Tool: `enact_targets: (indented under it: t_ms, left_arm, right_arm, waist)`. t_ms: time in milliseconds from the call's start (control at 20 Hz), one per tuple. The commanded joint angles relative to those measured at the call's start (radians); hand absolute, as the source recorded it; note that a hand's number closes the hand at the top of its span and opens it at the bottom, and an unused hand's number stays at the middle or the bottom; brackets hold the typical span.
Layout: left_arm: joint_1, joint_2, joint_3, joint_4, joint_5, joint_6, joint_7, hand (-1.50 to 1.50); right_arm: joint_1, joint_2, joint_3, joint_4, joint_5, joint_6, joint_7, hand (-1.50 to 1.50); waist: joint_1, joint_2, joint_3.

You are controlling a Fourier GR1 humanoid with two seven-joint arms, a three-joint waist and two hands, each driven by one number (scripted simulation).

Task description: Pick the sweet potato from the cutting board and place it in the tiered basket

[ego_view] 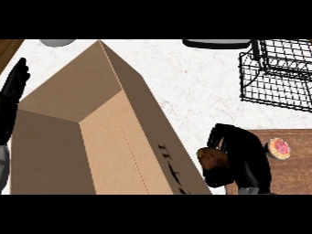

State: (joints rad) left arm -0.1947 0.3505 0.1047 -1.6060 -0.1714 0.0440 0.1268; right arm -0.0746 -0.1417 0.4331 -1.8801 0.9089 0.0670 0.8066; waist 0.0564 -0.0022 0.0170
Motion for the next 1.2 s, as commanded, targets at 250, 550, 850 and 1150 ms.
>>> enact_targets:
  t_ms: [250,550,850,1150]
  left_arm:
    - [0.071,-0.074,-0.034,0.049,0.009,-0.011,-0.013,0.00]
    - [0.057,-0.079,-0.022,0.059,-0.007,-0.008,-0.004,0.00]
    - [0.082,-0.081,-0.005,0.023,-0.008,-0.016,0.003,0.00]
    - [0.051,-0.090,0.006,0.053,-0.008,-0.024,-0.003,0.00]
  right_arm:
    - [-0.504,0.139,-0.069,0.076,0.171,-0.131,0.204,1.50]
    - [-0.747,0.112,-0.180,0.178,0.242,-0.010,0.238,1.50]
    - [-0.893,0.023,-0.339,0.251,0.108,0.144,0.189,1.50]
    - [-0.912,-0.060,-0.390,0.412,0.071,0.101,0.045,1.50]
  waist:
    - [-0.021,0.006,-0.020]
    - [-0.049,0.005,-0.020]
    - [-0.050,0.002,-0.018]
    - [-0.047,0.010,-0.018]
